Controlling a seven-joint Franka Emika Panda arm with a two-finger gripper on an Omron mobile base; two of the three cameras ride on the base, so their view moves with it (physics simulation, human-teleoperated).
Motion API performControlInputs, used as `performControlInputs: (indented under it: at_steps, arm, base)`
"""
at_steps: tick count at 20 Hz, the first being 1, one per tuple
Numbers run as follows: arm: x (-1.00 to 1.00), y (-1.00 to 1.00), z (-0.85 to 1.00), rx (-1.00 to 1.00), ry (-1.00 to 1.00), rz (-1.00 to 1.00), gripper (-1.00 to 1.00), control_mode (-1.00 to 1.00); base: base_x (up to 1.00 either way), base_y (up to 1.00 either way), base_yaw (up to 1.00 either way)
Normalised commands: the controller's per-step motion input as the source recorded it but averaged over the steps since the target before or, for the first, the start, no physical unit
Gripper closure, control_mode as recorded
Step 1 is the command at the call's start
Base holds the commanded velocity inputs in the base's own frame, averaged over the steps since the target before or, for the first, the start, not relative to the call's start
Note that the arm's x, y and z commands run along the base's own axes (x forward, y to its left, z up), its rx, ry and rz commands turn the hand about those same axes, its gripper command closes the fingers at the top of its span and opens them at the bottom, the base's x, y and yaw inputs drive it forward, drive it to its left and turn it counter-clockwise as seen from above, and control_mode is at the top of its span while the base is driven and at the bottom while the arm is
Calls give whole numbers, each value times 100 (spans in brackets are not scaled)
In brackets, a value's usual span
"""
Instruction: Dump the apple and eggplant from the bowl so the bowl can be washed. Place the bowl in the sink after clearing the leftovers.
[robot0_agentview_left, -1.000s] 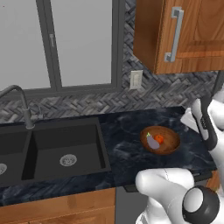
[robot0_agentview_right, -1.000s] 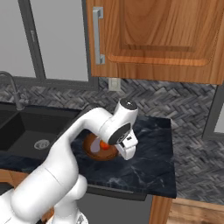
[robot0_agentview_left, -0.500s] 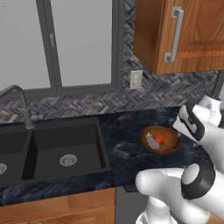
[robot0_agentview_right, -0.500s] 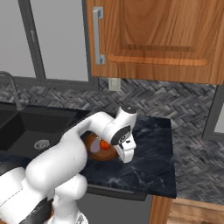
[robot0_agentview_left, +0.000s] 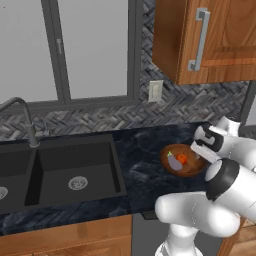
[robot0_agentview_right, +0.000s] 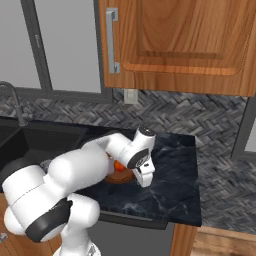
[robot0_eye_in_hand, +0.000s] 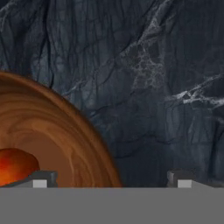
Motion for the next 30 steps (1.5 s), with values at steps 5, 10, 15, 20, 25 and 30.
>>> performControlInputs:
  at_steps: [5,10,15,20,25,30]
  arm:
    - [35,0,-33,0,0,0,-100,-100]
    - [11,0,-27,3,-3,0,100,-100]
    - [0,0,0,0,0,0,100,-100]
    - [0,1,0,0,0,0,100,-100]
    - [-1,18,19,0,-11,0,100,-100]
    - [-15,32,35,-1,-25,0,100,-100]
  base:
    - [0,0,0]
    - [0,0,0]
    - [0,0,0]
    - [0,0,0]
    - [0,0,0]
    - [0,0,0]
